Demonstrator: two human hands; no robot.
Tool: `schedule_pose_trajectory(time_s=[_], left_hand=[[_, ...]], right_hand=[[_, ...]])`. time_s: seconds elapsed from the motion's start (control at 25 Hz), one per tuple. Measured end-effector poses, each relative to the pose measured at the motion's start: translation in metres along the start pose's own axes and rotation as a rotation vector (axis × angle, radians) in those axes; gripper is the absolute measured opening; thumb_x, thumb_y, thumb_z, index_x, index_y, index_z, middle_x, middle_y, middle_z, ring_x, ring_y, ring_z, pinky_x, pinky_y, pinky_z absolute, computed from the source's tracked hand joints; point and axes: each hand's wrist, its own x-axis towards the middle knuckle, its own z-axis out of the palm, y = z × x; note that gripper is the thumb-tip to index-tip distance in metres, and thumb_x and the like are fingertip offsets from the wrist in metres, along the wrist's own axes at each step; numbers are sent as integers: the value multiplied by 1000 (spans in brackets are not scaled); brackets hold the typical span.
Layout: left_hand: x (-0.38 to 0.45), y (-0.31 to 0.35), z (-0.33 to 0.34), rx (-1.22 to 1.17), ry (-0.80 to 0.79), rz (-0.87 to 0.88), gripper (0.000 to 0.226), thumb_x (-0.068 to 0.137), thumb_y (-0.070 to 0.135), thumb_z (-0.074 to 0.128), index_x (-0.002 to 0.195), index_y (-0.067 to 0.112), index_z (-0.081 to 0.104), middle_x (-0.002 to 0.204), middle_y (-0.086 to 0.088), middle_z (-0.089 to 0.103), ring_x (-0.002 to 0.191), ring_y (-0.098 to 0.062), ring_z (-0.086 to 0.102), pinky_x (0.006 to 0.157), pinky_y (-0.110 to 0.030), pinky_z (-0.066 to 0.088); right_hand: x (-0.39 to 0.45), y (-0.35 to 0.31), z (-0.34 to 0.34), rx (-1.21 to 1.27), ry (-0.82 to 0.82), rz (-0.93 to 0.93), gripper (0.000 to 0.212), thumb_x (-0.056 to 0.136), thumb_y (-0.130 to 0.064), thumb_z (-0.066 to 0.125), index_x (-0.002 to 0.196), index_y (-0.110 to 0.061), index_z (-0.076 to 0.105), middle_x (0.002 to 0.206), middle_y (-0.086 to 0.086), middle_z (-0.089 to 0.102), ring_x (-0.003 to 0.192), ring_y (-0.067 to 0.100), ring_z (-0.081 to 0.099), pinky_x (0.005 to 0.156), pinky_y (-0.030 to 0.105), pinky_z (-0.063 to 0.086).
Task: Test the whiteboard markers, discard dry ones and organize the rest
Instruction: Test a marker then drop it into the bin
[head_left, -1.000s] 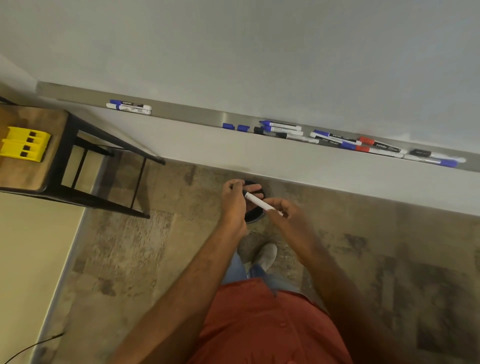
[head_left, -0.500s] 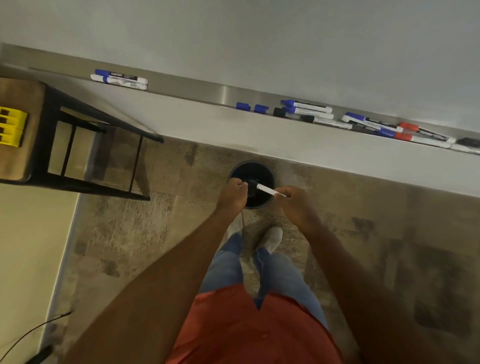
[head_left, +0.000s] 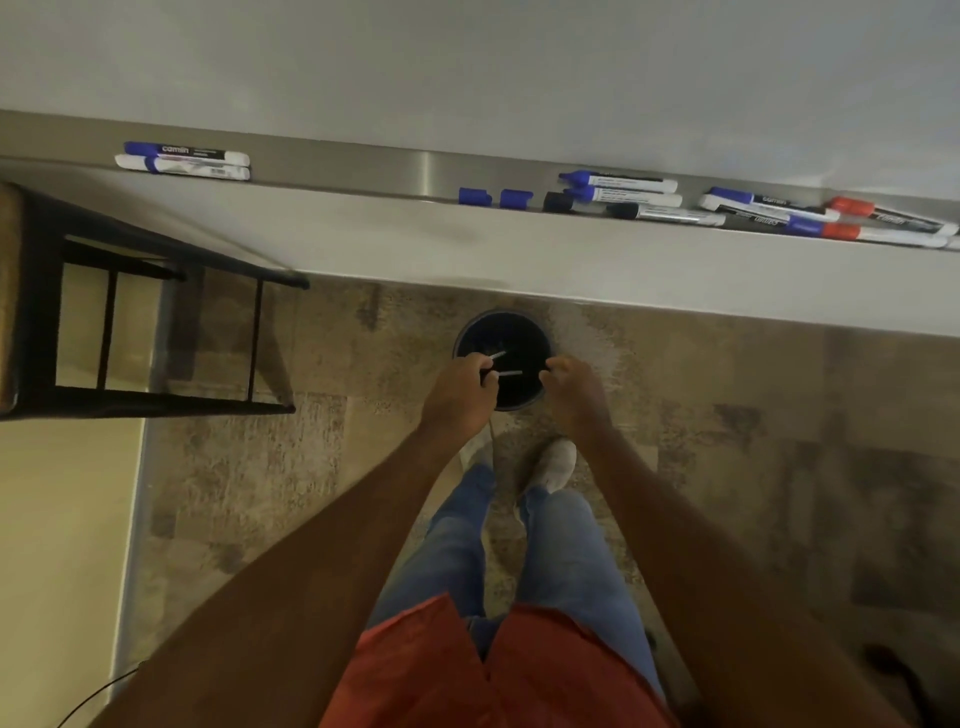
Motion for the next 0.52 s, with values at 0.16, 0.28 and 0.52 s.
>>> schedule_pose_trajectory(time_s=[0.16,0.28,0.52], left_hand=[[3,35,-16,-13,41,110,33,104,31,49,134,19,56,132,-4,61,115,-21,61,96,-42,54],[6,73,-34,-25,138,238,31,105,31,49,133,20,56,131,-2,61,116,-18,60,96,-39,54],[21,131,-62,-26,389,472,30,102,23,57,131,15,57,134,-4,59,112,-18,63,91,-33,57]], right_hand=[[-15,-31,-35,100,155,-102,22,101,-24,59,116,-11,69,107,0,68,91,10,65,75,23,54],[-18,-53,-72,194,290,-132,20,102,-24,60,118,-15,68,110,-4,67,88,-1,61,67,7,44],[-14,-87,-139,182,522,-271,26,101,-27,62,127,-20,63,132,-3,62,109,7,63,84,19,56]])
